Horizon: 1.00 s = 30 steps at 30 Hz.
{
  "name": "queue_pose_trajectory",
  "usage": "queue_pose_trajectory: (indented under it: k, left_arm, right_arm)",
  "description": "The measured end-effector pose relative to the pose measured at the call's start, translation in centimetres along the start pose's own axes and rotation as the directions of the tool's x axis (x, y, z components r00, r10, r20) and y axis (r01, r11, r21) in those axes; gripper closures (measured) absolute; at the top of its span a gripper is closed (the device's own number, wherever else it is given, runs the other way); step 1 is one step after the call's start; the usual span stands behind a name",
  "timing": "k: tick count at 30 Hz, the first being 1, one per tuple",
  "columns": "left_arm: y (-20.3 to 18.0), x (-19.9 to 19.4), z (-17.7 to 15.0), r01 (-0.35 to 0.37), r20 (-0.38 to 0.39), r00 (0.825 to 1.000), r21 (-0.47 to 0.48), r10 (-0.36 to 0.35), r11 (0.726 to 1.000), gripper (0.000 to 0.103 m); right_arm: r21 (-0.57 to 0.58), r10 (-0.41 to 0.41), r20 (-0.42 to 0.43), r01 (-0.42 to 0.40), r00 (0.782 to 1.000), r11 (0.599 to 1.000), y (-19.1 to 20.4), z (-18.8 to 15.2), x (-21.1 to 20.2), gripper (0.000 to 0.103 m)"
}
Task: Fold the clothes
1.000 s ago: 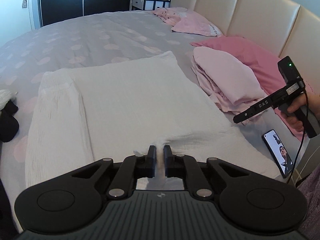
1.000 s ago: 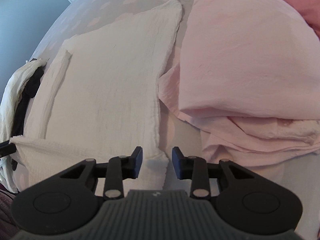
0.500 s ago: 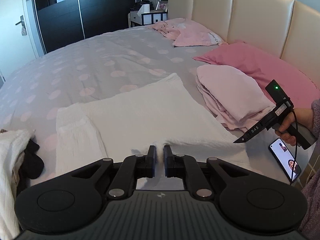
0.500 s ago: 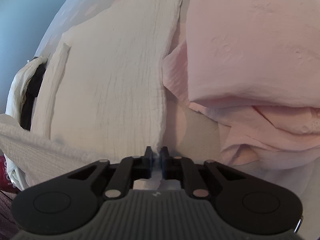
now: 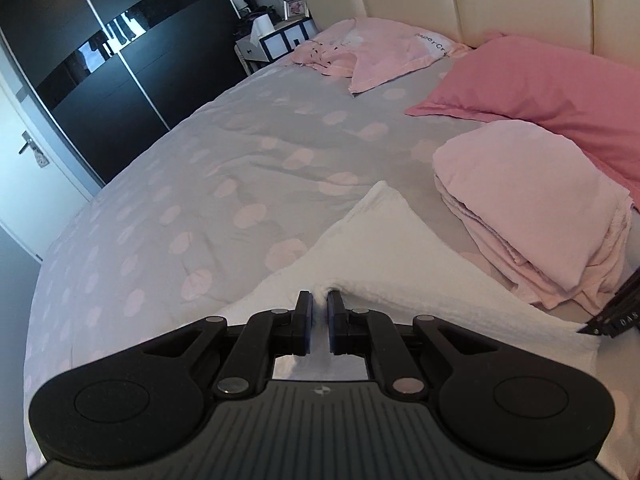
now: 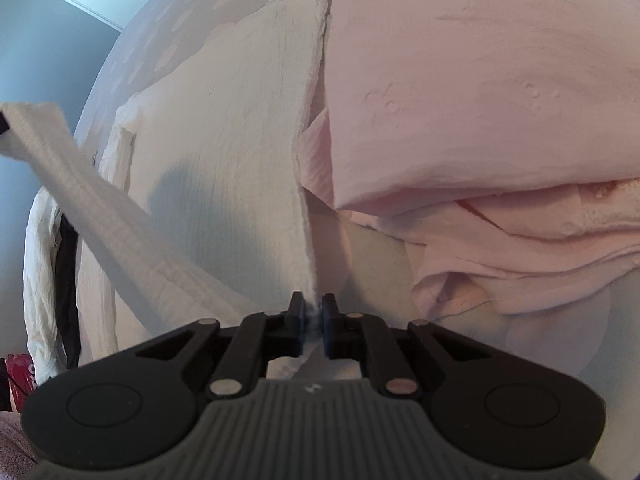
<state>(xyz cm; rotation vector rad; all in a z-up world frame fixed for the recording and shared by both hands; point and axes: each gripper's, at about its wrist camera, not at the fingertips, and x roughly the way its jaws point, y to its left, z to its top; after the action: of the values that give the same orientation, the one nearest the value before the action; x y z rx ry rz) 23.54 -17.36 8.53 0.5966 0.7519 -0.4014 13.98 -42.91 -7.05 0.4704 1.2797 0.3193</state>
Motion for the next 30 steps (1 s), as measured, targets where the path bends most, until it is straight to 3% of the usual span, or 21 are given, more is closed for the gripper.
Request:
queue_pose_trajectory:
  k: [7, 17, 21, 24, 25, 28, 30]
  left_arm:
    - [-3.5, 9.2, 4.6, 0.035, -0.057, 0.998, 0.153, -0.026, 0.988, 0.097]
    - [-10.3, 21.6, 6.2, 0.182, -0.173, 0.976, 0.348, -0.128, 0.92, 0.097]
    - [-12.2, 24.3, 5.4, 0.237, -0.195, 0.965, 0.362, -0.175, 0.902, 0.097]
    - [-11.7, 24.5, 5.2, 0.249, -0.193, 0.962, 0.323, -0.195, 0.913, 0.094]
    - [-11.4, 24.4, 5.1, 0.255, -0.189, 0.96, 0.304, -0.205, 0.918, 0.09]
    - [-9.4, 22.5, 5.2, 0.256, -0.155, 0.963, 0.255, -0.222, 0.932, 0.056]
    - [-7.9, 20.9, 4.9, 0.25, -0.126, 0.966, 0.226, -0.226, 0.942, 0.055]
  right_arm:
    - [0.029, -0.031, 0.004, 0.031, 0.999, 0.999, 0.2, -0.4, -0.3, 0.093]
    - [0.158, -0.011, -0.034, 0.016, 0.999, 0.987, -2.7, -0.3, 0.9, 0.093]
    - [0.134, -0.015, -0.046, 0.021, 0.999, 0.991, -2.5, -0.1, 1.0, 0.093]
    - [0.118, -0.021, -0.054, 0.027, 0.998, 0.993, -2.0, 0.1, 1.2, 0.092]
    - [0.119, -0.021, -0.053, 0.027, 0.998, 0.993, -2.0, 0.2, 1.1, 0.09]
    - [0.116, -0.038, -0.037, 0.042, 0.999, 0.992, -2.1, 0.2, 0.2, 0.077]
    - [0.11, -0.071, -0.007, 0.072, 0.997, 0.991, -2.6, 0.0, -0.9, 0.07]
